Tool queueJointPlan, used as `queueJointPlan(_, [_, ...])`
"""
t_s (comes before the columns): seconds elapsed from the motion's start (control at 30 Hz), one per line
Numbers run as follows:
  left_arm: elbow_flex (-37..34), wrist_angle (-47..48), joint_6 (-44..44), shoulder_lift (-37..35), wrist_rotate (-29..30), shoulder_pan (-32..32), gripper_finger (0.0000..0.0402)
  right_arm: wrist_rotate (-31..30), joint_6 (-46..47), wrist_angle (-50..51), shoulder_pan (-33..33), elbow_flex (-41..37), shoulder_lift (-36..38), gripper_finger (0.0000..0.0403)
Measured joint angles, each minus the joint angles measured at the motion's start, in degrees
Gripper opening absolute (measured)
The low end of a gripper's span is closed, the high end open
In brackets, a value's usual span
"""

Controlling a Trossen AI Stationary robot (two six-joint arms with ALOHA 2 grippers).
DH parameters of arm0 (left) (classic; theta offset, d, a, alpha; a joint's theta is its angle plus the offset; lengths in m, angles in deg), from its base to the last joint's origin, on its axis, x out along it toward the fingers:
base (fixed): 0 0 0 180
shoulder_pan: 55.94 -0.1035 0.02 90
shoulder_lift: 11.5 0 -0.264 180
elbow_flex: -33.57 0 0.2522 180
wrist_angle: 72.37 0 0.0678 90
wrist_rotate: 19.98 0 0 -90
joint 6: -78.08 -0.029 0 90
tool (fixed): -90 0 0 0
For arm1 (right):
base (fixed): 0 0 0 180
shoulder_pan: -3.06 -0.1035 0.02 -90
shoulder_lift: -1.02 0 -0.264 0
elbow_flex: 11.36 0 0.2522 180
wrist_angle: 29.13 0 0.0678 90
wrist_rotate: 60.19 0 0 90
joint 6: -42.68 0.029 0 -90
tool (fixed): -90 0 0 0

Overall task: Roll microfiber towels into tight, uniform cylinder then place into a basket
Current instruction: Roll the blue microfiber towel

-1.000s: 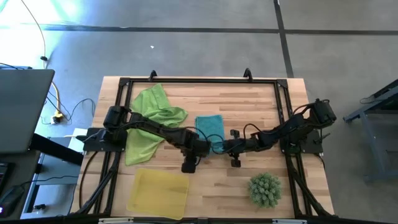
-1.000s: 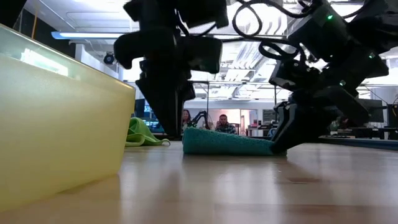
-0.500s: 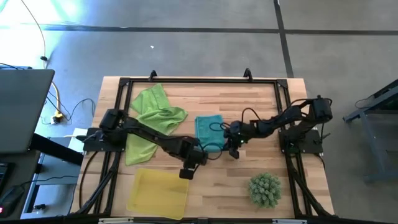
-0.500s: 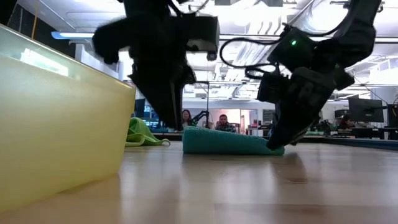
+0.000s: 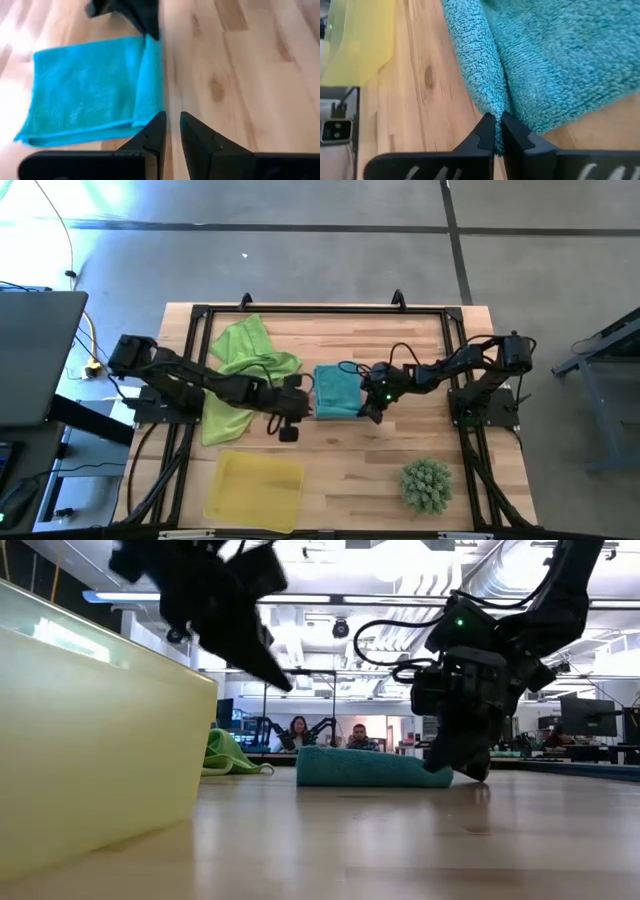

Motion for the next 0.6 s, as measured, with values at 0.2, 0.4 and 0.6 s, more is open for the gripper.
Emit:
queueJointPlan(0.2, [-3.02,-13.88,-2.39,3.37,0.57,-0.5,0.0088,0.31,1.62,0.49,0.05,0.04,0.04,0.0])
queueJointPlan(0.4, [-3.09,-19.04,-5.42,8.39,0.43,-0.63,0.0145,0.44,1.82,0.25,0.07,0.04,0.04,0.0])
queueJointPlan(0.6, [-3.05,-23.0,-6.29,12.75,-2.06,-0.99,0.0154,0.44,4.21,0.01,0.21,0.09,0.04,0.0])
